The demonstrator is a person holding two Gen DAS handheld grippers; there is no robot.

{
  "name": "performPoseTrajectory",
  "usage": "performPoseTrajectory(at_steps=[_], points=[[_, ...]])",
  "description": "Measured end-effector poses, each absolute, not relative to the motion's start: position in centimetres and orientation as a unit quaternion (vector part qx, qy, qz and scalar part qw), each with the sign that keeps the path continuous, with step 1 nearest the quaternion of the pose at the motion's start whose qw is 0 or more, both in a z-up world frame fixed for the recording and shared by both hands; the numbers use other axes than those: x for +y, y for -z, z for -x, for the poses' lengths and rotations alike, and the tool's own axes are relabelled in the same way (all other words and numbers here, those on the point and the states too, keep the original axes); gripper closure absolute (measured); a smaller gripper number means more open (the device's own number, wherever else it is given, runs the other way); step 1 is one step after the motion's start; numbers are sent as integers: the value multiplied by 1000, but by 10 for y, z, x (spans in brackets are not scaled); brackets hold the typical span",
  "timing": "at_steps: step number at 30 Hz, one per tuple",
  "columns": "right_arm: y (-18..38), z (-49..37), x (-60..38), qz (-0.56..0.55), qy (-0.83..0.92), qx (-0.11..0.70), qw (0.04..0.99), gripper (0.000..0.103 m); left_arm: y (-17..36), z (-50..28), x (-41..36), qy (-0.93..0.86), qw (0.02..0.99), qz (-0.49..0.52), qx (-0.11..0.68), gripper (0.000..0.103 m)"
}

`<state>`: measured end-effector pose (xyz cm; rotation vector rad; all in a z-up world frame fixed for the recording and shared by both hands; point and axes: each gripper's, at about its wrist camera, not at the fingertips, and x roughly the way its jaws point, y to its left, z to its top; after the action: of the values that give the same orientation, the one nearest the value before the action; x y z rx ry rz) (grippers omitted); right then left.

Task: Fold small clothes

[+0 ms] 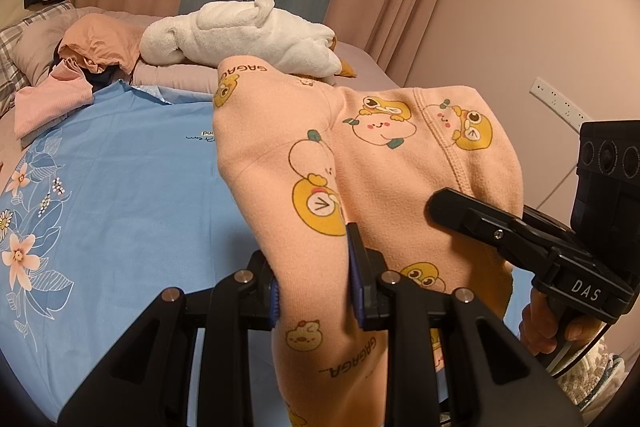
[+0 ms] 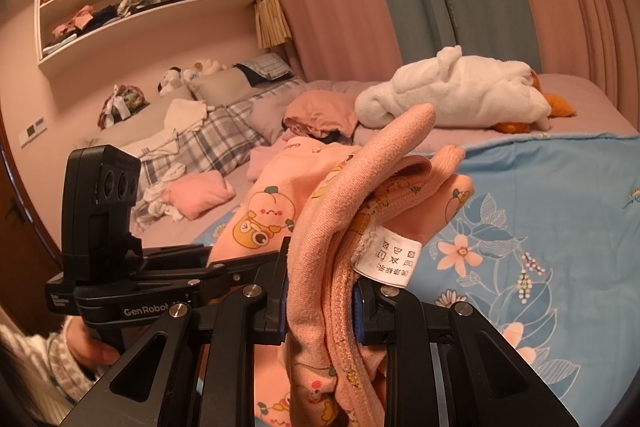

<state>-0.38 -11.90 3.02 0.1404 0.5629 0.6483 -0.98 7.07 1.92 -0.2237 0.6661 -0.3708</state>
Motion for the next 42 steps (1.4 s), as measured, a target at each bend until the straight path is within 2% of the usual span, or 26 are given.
performPoseTrajectory(at_steps=[42], points=[[-2, -38, -111, -73, -307, 326, 891, 78, 19, -42, 88, 185, 899, 114, 379, 77]])
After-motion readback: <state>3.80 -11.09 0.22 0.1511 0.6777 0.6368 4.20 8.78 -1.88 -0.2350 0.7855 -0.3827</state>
